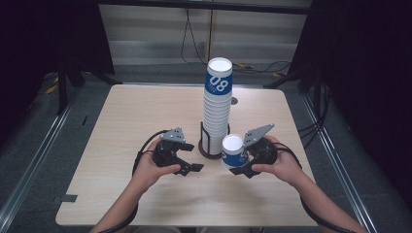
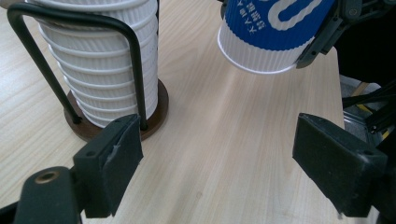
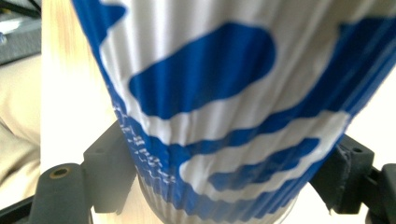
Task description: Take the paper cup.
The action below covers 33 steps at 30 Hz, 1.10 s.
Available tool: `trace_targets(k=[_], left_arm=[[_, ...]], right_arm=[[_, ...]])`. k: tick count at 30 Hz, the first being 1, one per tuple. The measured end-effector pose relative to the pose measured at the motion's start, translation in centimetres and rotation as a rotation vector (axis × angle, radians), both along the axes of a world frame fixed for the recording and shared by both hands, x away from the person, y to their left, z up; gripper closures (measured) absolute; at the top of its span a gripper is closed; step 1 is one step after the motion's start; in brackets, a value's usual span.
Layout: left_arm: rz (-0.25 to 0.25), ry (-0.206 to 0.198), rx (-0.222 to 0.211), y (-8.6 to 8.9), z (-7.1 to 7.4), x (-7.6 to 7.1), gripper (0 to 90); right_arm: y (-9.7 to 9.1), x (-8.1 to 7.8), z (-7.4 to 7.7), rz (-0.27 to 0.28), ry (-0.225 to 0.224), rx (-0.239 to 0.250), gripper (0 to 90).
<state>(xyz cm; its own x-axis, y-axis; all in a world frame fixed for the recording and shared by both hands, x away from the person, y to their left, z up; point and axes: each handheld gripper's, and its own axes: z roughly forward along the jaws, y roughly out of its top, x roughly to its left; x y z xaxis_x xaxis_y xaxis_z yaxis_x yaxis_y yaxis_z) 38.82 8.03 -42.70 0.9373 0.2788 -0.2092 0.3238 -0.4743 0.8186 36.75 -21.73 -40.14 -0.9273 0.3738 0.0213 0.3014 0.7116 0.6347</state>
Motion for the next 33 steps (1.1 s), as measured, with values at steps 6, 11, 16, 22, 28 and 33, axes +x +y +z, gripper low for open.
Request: trace_targets(k=[6, 11, 16, 22, 28, 33], left_arm=[[-0.016, 0.002, 0.013, -0.2, -0.4, -0.2, 15.7], [-0.022, 0.003, 0.033, -0.3, -0.6, -0.4, 15.7], [-0.029, -0.002, 0.052, -0.4, -0.9, -0.5, 15.7], [-0.035, -0.015, 0.067, -0.5, -0.9, -0.8, 15.7], [-0.047, -0.028, 0.101, -0.7, -1.0, -1.0, 15.7], [-0.058, -0.021, 0.104, -0.7, -1.0, -1.1, 15.7]], right_arm=[[0.5, 0.1, -0.1, 0.030, 0.013, -0.048, 18.8], [0.9, 0.2, 0.0, 0.058, 0.010, -0.073, 18.5], [1.3, 0.2, 0.1, 0.070, 0.013, -0.109, 18.5], [1.6, 0.3, 0.2, 0.091, 0.011, -0.132, 18.5], [2.1, 0.4, -0.1, 0.103, 0.018, -0.164, 18.5], [2.3, 0.6, -0.2, 0.121, 0.024, -0.171, 18.5]])
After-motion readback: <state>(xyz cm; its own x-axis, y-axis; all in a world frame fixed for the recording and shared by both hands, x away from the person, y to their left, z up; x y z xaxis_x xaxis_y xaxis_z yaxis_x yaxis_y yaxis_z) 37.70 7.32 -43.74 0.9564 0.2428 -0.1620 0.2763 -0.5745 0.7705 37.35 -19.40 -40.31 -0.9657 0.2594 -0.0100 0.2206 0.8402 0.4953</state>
